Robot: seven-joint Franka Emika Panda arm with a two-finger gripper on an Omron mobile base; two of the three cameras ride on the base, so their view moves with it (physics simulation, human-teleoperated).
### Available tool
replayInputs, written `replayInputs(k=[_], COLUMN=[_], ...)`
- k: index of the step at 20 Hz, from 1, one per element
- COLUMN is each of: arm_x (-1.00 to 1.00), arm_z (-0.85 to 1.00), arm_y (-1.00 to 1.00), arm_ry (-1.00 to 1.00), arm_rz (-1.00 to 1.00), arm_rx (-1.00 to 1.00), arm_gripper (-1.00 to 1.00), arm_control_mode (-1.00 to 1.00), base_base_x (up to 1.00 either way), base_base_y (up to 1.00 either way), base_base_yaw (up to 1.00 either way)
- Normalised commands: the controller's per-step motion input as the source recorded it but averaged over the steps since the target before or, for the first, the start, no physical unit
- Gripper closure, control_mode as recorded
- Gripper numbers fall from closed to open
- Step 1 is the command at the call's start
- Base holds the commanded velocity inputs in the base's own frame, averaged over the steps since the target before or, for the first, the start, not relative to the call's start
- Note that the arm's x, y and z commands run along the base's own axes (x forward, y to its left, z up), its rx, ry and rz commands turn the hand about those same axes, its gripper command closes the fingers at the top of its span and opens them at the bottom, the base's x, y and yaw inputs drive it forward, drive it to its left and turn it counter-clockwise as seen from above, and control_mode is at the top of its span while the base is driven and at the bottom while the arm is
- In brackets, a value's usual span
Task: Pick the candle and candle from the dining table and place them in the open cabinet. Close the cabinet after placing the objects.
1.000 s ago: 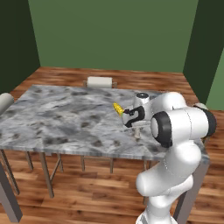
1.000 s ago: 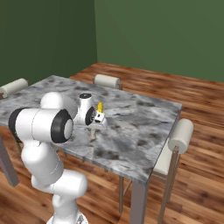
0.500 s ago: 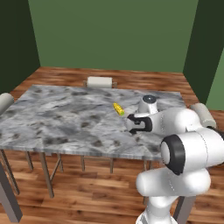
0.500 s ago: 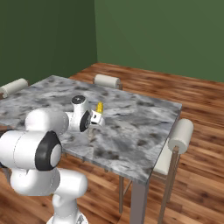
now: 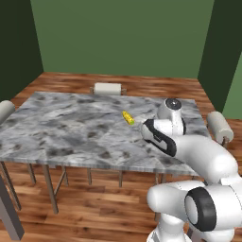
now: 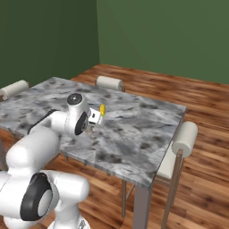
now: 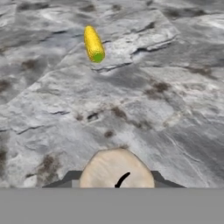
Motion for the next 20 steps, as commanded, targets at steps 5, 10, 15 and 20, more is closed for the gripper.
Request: replayInputs(k=[5, 10, 15, 20], arm_x=[-0.29, -0.33, -0.42, -0.37], arm_z=[0.68, 0.44, 0.50, 0.42], arm_y=[0.00, 0.13, 0.07, 0.00], arm_ry=[0.00, 0.00, 0.00, 0.00], arm_rz=[0.00, 0.00, 0.00, 0.00], arm_rx=[0.03, 0.00, 0.00, 0.00], arm_gripper=[1.00, 1.00, 1.00, 1.00], arm_control_mode=[-1.00, -1.00, -1.00, -1.00], base_base_x=[0.00, 0.00, 0.00, 0.00], base_base_y=[0.00, 0.00, 0.00, 0.00], base_base_yaw=[0.00, 0.00, 0.00, 0.00])
